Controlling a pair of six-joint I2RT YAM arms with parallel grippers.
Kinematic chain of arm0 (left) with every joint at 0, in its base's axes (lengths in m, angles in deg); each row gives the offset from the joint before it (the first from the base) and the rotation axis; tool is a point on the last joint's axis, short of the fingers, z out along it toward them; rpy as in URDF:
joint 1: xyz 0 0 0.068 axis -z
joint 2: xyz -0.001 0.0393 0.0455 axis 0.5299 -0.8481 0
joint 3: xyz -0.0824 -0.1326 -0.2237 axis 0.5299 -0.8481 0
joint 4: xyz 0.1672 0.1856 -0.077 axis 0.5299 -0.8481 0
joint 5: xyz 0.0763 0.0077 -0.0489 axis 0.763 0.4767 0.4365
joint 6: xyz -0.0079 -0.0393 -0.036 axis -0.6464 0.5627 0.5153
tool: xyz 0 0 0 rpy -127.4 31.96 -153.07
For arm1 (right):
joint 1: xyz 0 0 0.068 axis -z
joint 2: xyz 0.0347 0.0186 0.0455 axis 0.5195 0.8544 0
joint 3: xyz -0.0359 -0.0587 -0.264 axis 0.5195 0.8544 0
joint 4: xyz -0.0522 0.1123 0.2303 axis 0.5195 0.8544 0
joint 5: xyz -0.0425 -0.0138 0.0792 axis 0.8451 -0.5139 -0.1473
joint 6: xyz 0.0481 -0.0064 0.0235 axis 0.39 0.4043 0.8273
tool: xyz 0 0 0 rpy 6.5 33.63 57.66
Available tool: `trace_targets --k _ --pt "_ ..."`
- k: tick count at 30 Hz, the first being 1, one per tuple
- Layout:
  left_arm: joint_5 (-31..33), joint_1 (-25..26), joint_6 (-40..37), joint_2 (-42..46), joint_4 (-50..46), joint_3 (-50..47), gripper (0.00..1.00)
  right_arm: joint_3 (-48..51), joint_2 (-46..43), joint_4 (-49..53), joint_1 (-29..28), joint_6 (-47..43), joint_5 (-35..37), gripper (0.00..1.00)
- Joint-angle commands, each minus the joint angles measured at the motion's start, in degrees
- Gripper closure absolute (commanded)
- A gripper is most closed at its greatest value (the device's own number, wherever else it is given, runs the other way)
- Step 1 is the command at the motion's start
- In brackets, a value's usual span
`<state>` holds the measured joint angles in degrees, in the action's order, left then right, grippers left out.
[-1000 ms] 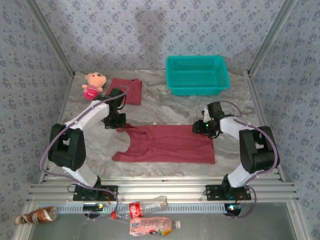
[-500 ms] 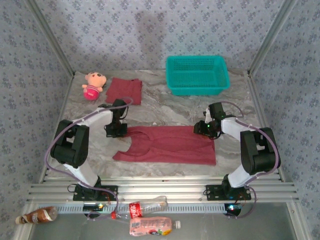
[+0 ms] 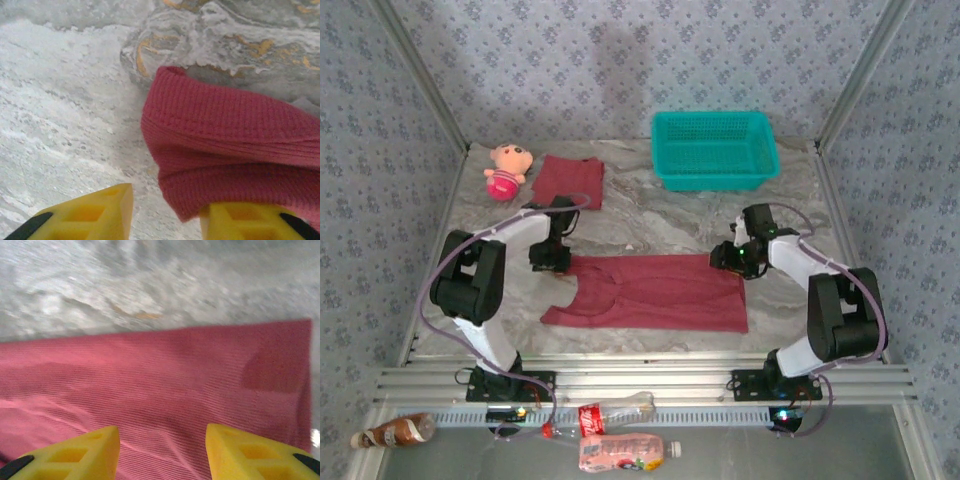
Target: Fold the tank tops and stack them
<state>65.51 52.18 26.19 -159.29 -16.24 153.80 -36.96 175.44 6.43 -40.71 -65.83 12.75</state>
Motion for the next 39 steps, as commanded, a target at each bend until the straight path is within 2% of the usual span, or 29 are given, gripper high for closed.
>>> trace_targets --k 1,6,8,11,15,20,25,28,33,38,39 --pt "-3.0 2.2 0.6 3.2 -7.6 3.1 0.55 -4.4 0.5 -1.3 -3.0 -0.6 -5.7 0.49" --pt "-3.9 3.6 6.9 7.2 -20.7 11.1 0.51 -9.2 7.9 -2.3 -4.6 -2.9 -5.6 0.49" --pt "-5.8 5.5 10.3 7.4 -21.6 13.6 0.51 -11.5 11.4 0.5 -5.2 -3.8 -5.5 0.49" --pt "-11.9 7.1 14.7 5.2 -12.5 11.5 0.52 -12.0 14.5 2.3 -6.4 -4.2 -4.6 0.49" --pt "-17.9 7.4 17.4 -4.0 -0.5 9.1 0.58 -9.4 15.2 2.5 -6.3 -4.0 -3.5 0.49" --pt "-19.4 9.4 15.8 -11.9 1.2 13.6 0.68 -4.9 12.4 4.9 -5.4 -1.8 -0.3 0.49" --pt "-19.4 9.8 11.9 -18.1 -2.2 18.9 0.77 0.3 7.7 6.4 -5.0 2.3 3.9 0.48" --pt "-19.1 10.1 7.3 -24.2 -4.7 28.5 0.79 2.7 4.8 6.1 -4.9 4.3 5.6 0.48" --pt "-12.5 10.5 -5.5 -39.3 -16.4 57.9 0.80 9.2 1.3 1.8 -6.7 11.2 4.6 0.48" --pt "-11.6 10.8 -14.9 -50.9 -20.7 82.6 0.79 9.3 1.5 -0.3 -10.4 14.2 4.6 0.48" --pt "-11.6 10.8 -16.3 -51.5 -19.2 84.0 0.79 9.7 1.9 -2.3 -10.8 15.5 3.9 0.48"
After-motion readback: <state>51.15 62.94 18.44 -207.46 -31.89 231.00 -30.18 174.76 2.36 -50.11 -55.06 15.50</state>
